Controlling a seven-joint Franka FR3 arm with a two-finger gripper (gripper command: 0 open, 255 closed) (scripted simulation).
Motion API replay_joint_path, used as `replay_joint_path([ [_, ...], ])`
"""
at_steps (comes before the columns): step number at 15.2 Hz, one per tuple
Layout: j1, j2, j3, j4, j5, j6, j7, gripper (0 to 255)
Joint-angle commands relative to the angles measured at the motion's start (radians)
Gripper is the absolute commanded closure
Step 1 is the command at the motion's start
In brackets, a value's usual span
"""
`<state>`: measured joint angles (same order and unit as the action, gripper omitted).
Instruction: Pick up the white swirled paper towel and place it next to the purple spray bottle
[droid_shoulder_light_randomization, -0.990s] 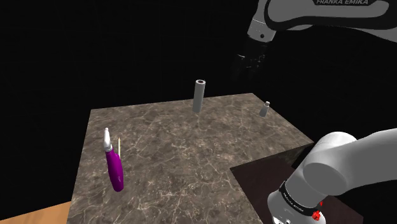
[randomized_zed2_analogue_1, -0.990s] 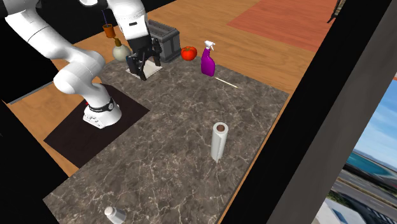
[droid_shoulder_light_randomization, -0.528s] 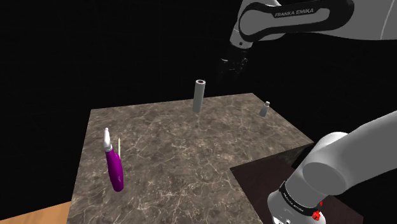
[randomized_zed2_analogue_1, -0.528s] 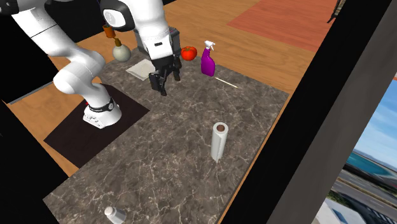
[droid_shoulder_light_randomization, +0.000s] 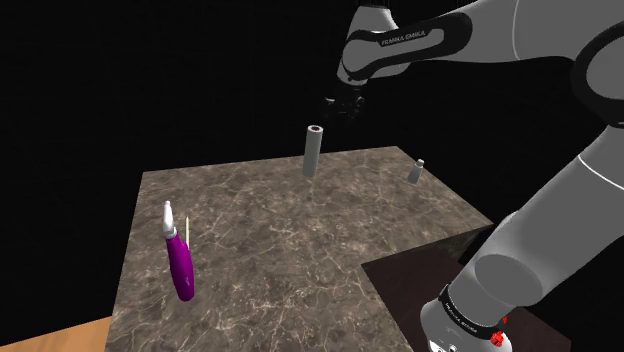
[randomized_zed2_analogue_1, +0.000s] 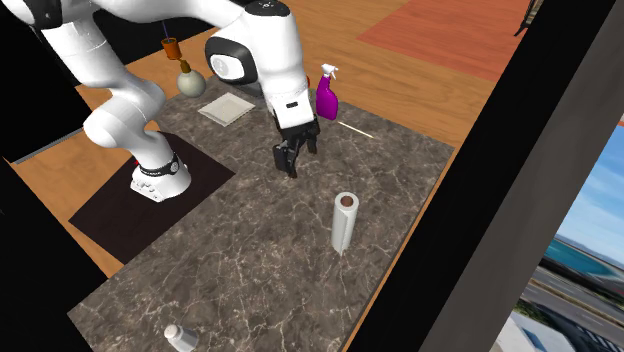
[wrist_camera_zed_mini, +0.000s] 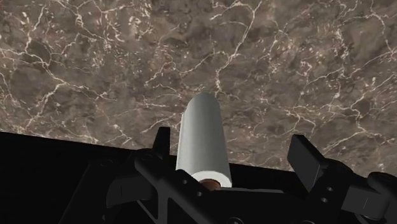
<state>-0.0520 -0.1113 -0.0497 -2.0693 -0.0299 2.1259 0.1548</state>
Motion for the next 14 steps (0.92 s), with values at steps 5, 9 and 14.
replay_joint_path([
  [5,-0.009,0.224,-0.008,0.176,0.0,0.071,0.018,0],
  [9,-0.013,0.311,-0.011,0.237,0.002,0.106,0.022,0],
  [14,-0.015,0.349,-0.011,0.221,0.004,0.16,0.021,0],
])
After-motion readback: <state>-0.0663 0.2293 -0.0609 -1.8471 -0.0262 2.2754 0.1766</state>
